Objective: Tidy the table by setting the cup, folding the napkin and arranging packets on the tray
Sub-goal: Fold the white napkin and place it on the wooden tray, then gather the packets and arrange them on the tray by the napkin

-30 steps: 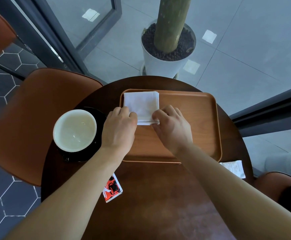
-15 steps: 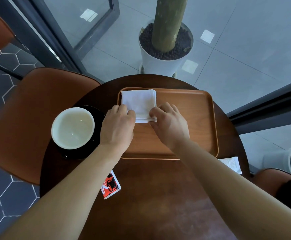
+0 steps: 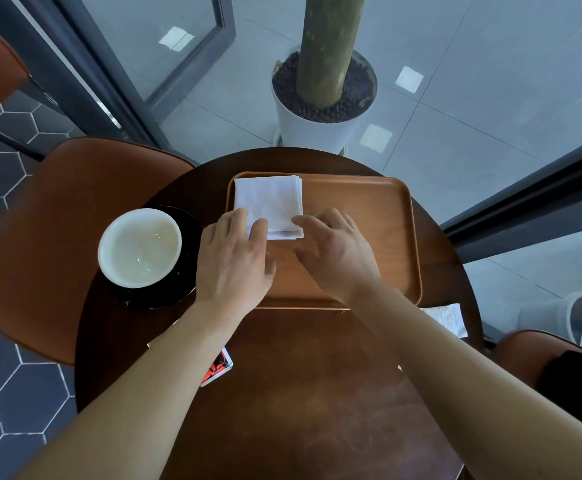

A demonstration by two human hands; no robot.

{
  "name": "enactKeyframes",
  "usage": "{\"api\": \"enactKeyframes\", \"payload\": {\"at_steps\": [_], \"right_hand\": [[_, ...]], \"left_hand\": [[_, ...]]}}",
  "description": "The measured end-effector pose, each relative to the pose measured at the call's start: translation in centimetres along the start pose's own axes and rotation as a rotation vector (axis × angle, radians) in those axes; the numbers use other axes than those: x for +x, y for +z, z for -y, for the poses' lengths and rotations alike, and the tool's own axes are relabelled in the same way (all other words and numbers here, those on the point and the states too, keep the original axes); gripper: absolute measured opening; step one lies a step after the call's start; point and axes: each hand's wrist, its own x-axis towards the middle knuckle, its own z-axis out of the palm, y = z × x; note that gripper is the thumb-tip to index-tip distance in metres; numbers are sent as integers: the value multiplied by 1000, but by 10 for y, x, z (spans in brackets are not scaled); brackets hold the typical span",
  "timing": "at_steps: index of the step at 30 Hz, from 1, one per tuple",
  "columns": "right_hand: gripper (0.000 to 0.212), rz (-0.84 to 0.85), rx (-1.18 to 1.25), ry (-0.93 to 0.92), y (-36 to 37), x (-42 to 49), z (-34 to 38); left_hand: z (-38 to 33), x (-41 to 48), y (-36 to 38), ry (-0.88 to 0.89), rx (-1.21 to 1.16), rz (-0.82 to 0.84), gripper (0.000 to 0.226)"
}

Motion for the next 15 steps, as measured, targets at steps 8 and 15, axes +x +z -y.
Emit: {"api": "enactKeyframes", "payload": {"at_steps": [8,15], "right_hand": [[36,-71,68,58,-21,-48,-10],[24,-163,145,156,-31,-118,-33]], "left_hand": [[0,-51,-3,-61,-176,-151,38],[0,-136,19,-181,-249,-215,31]]}}
